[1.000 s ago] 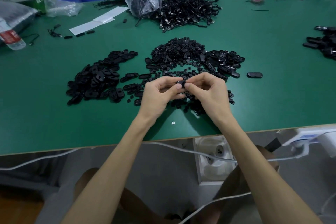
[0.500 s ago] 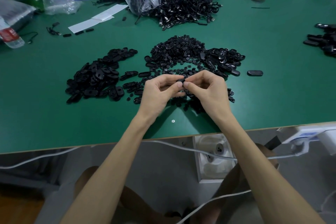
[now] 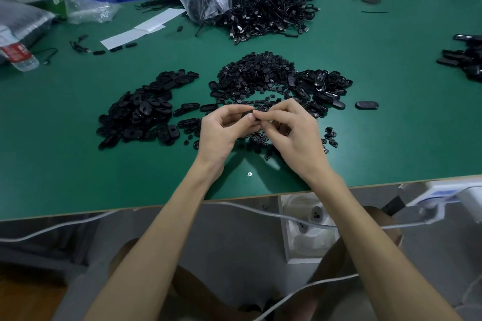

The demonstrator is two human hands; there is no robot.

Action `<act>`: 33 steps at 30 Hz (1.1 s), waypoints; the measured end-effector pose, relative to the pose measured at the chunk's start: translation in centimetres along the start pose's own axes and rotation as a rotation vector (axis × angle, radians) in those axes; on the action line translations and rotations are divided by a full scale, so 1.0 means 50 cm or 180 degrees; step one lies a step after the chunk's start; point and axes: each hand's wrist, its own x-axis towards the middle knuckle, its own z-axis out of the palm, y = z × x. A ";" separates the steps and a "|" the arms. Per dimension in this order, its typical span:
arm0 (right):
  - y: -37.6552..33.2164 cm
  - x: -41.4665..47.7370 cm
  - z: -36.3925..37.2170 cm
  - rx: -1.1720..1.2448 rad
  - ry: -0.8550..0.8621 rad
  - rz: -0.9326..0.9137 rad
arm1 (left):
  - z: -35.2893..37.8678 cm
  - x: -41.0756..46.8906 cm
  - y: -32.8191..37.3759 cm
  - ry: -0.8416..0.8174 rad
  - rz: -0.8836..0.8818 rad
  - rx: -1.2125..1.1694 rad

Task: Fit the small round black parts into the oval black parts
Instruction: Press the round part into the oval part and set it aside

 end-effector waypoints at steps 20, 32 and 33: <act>0.007 0.006 -0.009 0.0745 0.0060 0.0686 | 0.009 -0.004 0.000 -0.0218 0.0151 0.0480; -0.002 0.002 -0.009 0.0434 0.0055 0.0700 | 0.012 -0.003 0.002 -0.0156 0.0150 0.0781; -0.003 0.001 -0.010 0.0449 0.0059 0.0717 | 0.012 -0.003 0.002 -0.0167 0.0148 0.0747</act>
